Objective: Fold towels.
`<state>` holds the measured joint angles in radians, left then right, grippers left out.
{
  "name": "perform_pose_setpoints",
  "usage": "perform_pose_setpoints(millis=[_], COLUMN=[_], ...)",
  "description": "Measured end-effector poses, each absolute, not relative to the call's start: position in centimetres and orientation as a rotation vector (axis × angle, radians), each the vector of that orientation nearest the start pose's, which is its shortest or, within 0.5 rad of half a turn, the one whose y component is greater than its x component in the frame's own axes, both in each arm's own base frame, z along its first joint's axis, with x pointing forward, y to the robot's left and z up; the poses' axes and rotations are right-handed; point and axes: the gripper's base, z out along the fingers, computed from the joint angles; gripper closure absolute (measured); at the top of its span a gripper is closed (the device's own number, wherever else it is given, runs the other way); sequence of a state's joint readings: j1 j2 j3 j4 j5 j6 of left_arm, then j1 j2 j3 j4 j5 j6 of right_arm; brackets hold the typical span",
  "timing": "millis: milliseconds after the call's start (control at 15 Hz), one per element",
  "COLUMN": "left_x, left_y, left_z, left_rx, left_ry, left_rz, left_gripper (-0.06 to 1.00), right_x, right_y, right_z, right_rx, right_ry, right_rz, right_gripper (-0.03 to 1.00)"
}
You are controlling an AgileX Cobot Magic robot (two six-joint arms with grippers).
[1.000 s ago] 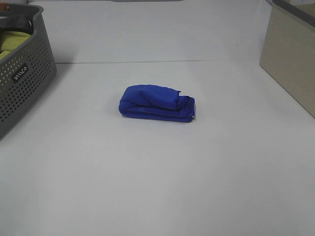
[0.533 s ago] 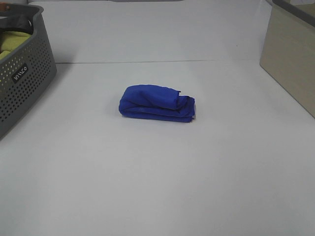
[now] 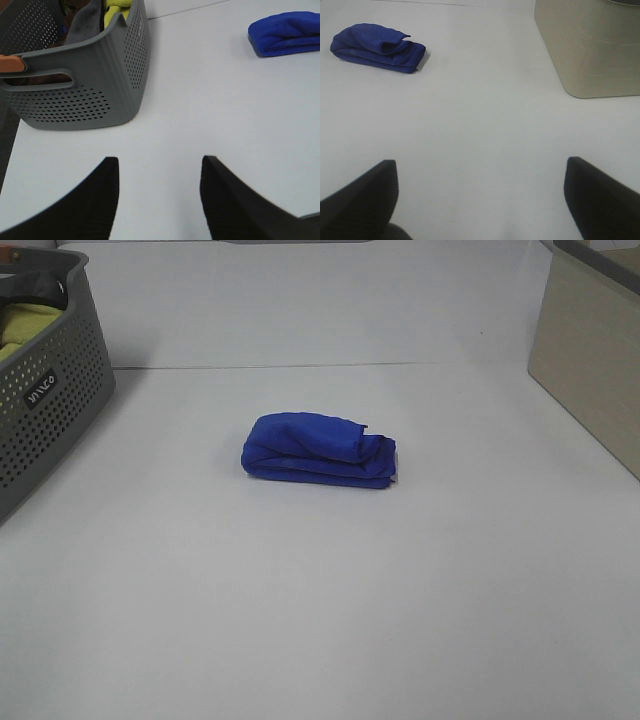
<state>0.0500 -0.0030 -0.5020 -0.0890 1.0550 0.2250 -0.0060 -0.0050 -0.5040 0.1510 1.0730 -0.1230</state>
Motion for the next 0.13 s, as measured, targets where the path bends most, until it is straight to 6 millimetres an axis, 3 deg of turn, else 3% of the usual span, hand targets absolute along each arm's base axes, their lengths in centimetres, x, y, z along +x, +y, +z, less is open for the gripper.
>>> perform_pose_setpoints(millis=[133], left_x=[-0.52], left_y=[-0.73], left_z=[27.85], left_rx=[0.182], left_ry=[2.023], left_rz=[0.067], left_gripper=[0.45], right_x=[-0.71], right_y=[1.21], right_z=[27.81], right_rx=[-0.128], right_ry=[2.036], right_rz=[0.100], right_gripper=[0.12])
